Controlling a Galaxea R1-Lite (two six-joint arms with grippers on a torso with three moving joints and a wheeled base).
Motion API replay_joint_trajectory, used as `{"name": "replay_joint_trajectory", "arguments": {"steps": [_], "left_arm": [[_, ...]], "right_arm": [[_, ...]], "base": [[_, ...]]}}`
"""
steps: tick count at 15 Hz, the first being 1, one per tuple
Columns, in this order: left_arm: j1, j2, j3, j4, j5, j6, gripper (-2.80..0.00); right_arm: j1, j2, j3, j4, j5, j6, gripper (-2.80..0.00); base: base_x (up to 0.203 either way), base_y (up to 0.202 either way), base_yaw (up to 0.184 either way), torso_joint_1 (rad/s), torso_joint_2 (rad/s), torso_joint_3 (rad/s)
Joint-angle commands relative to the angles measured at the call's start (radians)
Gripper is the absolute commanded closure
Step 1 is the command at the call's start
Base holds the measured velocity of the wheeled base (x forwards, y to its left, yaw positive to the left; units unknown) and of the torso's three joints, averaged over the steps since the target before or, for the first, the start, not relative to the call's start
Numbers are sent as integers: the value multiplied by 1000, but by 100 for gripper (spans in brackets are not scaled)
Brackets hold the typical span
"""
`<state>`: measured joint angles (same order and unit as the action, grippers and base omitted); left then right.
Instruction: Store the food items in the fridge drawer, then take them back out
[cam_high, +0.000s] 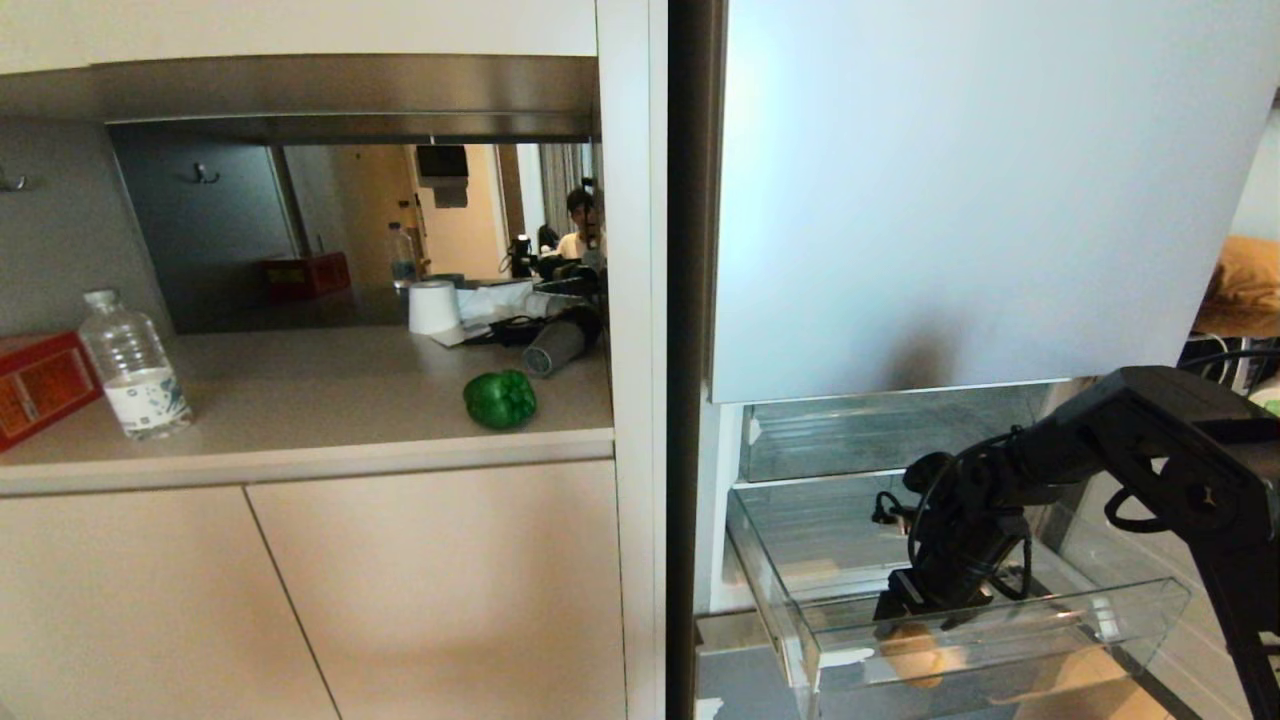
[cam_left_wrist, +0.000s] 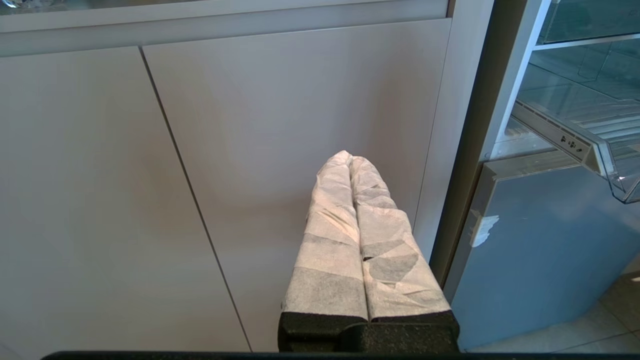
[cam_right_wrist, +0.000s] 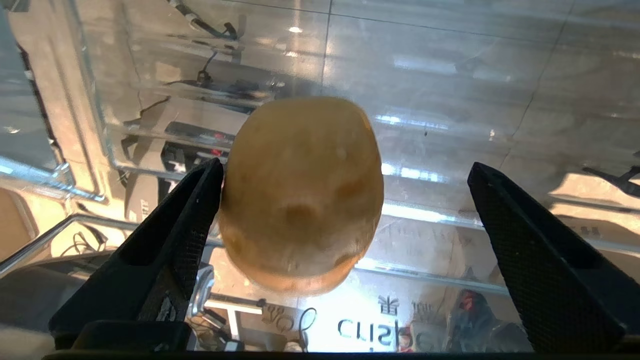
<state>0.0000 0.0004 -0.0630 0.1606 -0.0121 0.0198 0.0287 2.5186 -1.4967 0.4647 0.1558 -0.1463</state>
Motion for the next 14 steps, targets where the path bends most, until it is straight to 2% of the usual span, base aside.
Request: {"name": "replay_joint_trajectory", "arguments": {"steps": [1,7,14], "left_arm": [[0,-2,0,1,0,0,0],[0,-2,0,0,0,0,0],[0,-2,0,0,0,0,0]], "right_arm": [[0,16,-7,3,2,-7,-280],[-17,14,-2,17,4,-50,-280],[-38,14,-3,19,2,-48,-280]], "base": [[0,0,0,0,0,0],[0,0,0,0,0,0],[0,0,0,0,0,0]]}}
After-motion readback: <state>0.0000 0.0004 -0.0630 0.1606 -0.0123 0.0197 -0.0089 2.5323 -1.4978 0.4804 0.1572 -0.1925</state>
